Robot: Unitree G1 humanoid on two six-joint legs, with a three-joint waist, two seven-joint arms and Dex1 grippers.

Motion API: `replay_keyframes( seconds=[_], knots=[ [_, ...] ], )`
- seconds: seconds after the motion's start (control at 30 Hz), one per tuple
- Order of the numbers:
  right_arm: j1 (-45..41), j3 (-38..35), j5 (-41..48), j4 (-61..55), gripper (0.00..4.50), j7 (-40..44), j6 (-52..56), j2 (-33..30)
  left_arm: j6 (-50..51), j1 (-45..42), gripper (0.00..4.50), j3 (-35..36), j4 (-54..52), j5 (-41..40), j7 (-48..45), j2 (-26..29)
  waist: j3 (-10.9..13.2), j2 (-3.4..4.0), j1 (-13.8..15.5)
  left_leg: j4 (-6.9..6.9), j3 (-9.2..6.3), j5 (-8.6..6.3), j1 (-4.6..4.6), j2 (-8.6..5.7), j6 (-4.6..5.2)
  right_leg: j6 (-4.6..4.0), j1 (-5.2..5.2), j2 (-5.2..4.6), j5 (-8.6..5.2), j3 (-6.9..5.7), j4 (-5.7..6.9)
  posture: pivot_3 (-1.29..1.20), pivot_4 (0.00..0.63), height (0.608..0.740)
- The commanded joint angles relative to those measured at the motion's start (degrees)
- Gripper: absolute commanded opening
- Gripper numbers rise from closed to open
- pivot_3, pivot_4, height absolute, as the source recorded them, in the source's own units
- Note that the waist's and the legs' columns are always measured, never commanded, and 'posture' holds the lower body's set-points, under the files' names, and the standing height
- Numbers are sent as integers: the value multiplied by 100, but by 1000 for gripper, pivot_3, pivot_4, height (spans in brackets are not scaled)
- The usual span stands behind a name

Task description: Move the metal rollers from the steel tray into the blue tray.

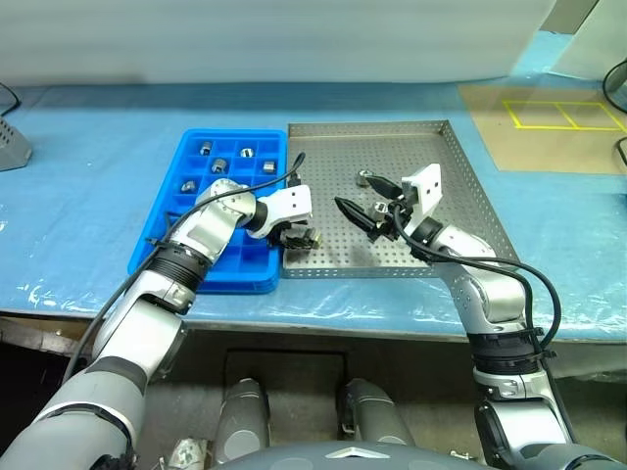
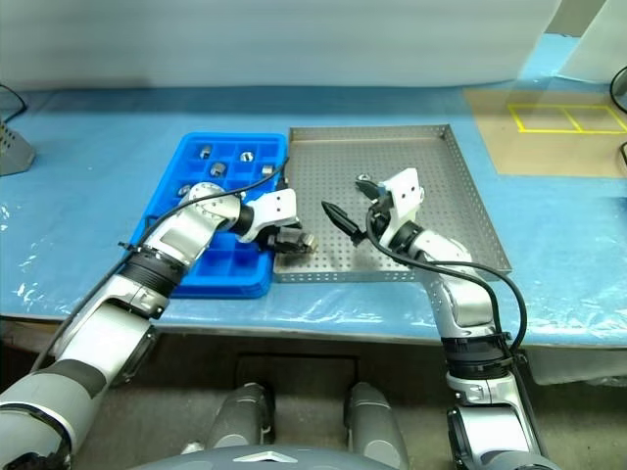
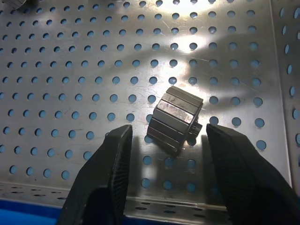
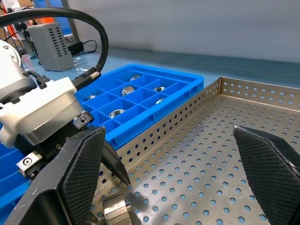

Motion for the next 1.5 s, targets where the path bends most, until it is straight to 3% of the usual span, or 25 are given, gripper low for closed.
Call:
replay_keyframes(
  seconds=[0.03, 0.17, 0.33, 0.47, 0.83, 1.27, 1.5],
  knots=[
    [19, -11, 50, -305, 4500, -45, -81, 23, -168, -415, 2636, 78, -1, -235, -403, 43, 1, -2, -24, 0, 1, 1, -6, 0, 2, 3, -7, -1, 2, 0, 1, -320, 150, 740],
    [22, 0, 51, -299, 4500, -56, -100, 51, 48, -661, 2636, 181, -67, -571, -936, 89, 1, -2, -51, -7, 4, 10, -22, 2, 11, 5, -32, 2, 3, -1, 3, -321, 150, 740],
    [16, 7, 51, -280, 4500, -80, -122, 75, -533, -735, 2636, -104, -64, -418, -1372, 369, 1, -2, -166, -10, 6, 13, -39, -1, 22, 13, -48, 6, 8, -5, 3, -323, 150, 740],
    [27, 20, 50, -287, 4500, -100, -128, 95, -1144, -824, 2636, -330, 303, -110, -1359, 440, 1, -2, -179, -10, 5, 12, -44, 0, 23, 12, -49, 7, 8, -14, 1, -327, 150, 740],
    [186, -2, 50, -435, 4500, -182, -95, 108, -1744, -1134, 2636, -373, 1525, 483, -162, -224, 1, -2, -182, 2, 3, 13, -50, 1, 25, 11, -47, 5, 8, -11, 4, -355, 150, 740],
    [216, -7, 49, -460, 4500, -238, -86, 93, -1870, -933, 2636, -485, 1435, 561, -695, -63, 1, -2, -185, 2, 3, 13, -47, 2, 26, 12, -47, 5, 9, -8, 6, -358, 150, 740],
    [213, -4, 24, -448, 4500, -260, -110, 103, -1447, -754, 2636, -568, 1206, 636, -833, -88, 1, -2, -186, 2, 3, 13, -44, 4, 26, 12, -46, 5, 9, -8, 7, -355, 150, 740]
  ],
)
